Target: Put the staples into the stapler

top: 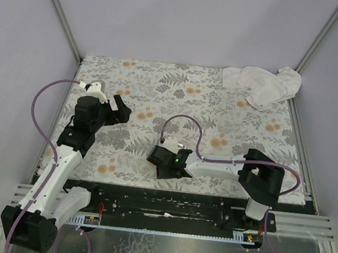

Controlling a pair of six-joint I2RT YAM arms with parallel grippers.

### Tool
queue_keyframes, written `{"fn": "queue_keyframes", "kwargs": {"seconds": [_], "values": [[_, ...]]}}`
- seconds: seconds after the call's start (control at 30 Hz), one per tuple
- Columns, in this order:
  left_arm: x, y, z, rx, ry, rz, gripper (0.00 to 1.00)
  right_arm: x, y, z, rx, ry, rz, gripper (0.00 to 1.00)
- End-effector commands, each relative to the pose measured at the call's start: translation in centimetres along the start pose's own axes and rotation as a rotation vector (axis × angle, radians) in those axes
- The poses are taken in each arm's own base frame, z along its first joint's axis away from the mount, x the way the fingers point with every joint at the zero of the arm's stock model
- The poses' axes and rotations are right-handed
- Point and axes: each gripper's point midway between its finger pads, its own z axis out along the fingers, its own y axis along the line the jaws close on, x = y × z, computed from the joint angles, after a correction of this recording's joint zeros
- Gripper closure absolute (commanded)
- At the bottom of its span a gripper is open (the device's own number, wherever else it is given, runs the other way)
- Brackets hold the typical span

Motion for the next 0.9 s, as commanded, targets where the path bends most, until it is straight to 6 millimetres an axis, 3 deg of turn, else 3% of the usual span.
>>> {"fn": "queue_keyframes", "kwargs": {"seconds": [0.0, 0.23, 0.87], "values": [[-3.5, 1.1, -1.1, -0.066, -0.179, 0.037, 0.0, -0.5, 1.2, 0.2, 0.046, -0.028, 0.037, 0.52], [-3.3, 0.8, -2.1, -0.04, -0.208, 0.021, 0.0, -0.7, 2.0, 0.7, 0.082, -0.036, 0.029, 0.52], [-2.4, 0.1, -1.8, -0.002, -0.156, 0.021, 0.0, -1.2, 2.8, 1.4, 0.124, -0.051, 0.042, 0.56]]}}
